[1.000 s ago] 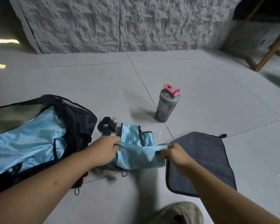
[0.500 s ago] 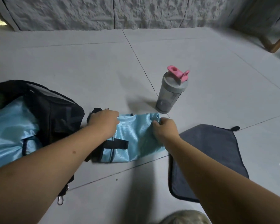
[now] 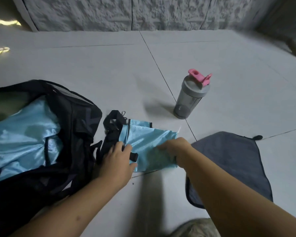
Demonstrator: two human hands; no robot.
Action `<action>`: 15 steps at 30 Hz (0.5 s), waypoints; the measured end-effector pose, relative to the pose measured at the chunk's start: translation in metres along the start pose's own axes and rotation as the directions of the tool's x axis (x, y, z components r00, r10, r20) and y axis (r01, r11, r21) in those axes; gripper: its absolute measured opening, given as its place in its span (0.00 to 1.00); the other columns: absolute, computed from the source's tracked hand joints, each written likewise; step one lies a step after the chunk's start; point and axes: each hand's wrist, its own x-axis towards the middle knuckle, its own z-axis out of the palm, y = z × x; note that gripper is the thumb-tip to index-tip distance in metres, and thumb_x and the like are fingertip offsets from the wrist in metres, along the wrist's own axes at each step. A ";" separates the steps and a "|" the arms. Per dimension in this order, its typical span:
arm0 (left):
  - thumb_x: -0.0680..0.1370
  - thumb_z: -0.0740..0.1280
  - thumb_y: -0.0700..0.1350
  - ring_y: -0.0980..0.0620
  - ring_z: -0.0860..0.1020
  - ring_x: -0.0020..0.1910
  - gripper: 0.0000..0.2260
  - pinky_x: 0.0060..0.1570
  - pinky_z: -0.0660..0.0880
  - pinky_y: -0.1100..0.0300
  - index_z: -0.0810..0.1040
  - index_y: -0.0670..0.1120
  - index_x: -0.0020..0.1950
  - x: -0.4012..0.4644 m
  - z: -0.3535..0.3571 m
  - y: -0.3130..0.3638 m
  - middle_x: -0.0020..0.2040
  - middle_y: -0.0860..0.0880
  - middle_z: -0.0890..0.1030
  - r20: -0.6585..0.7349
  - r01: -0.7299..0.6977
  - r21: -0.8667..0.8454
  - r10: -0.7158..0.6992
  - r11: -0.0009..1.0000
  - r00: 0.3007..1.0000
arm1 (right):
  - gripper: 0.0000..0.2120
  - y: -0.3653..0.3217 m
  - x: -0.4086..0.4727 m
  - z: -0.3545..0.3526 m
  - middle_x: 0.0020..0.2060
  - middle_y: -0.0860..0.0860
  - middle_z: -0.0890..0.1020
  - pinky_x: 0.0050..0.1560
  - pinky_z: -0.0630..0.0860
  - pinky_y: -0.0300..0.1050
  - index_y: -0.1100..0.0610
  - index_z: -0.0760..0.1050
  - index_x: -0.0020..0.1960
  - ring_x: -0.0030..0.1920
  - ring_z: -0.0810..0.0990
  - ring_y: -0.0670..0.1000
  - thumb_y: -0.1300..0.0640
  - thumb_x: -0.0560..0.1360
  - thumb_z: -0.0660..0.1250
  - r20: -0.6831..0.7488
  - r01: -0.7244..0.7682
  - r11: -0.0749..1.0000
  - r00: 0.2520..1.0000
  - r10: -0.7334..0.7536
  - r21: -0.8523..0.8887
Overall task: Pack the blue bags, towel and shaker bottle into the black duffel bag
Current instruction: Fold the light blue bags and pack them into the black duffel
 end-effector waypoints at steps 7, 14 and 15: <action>0.81 0.66 0.52 0.44 0.76 0.64 0.17 0.60 0.75 0.50 0.73 0.49 0.69 -0.004 -0.004 -0.016 0.68 0.49 0.72 -0.063 0.057 -0.143 -0.067 0.988 0.996 | 0.13 0.013 -0.007 -0.010 0.44 0.58 0.84 0.48 0.85 0.55 0.60 0.76 0.45 0.45 0.85 0.59 0.60 0.67 0.79 -0.097 0.071 0.997 0.993 -0.067 0.039; 0.86 0.53 0.55 0.50 0.49 0.83 0.27 0.78 0.56 0.52 0.52 0.48 0.83 0.003 0.000 -0.025 0.85 0.48 0.50 0.087 0.174 0.025 -0.176 0.984 0.981 | 0.12 0.037 0.001 -0.037 0.44 0.60 0.86 0.48 0.86 0.57 0.63 0.82 0.50 0.44 0.87 0.60 0.62 0.67 0.74 -0.071 0.076 0.997 0.995 -0.077 -0.017; 0.86 0.52 0.55 0.50 0.48 0.83 0.28 0.78 0.55 0.52 0.49 0.48 0.84 0.002 0.001 -0.026 0.85 0.49 0.47 0.092 0.182 0.066 -0.187 0.981 0.978 | 0.11 0.041 0.000 -0.038 0.44 0.61 0.86 0.48 0.86 0.59 0.64 0.82 0.50 0.45 0.87 0.61 0.64 0.68 0.74 -0.053 0.068 0.997 0.996 -0.069 -0.026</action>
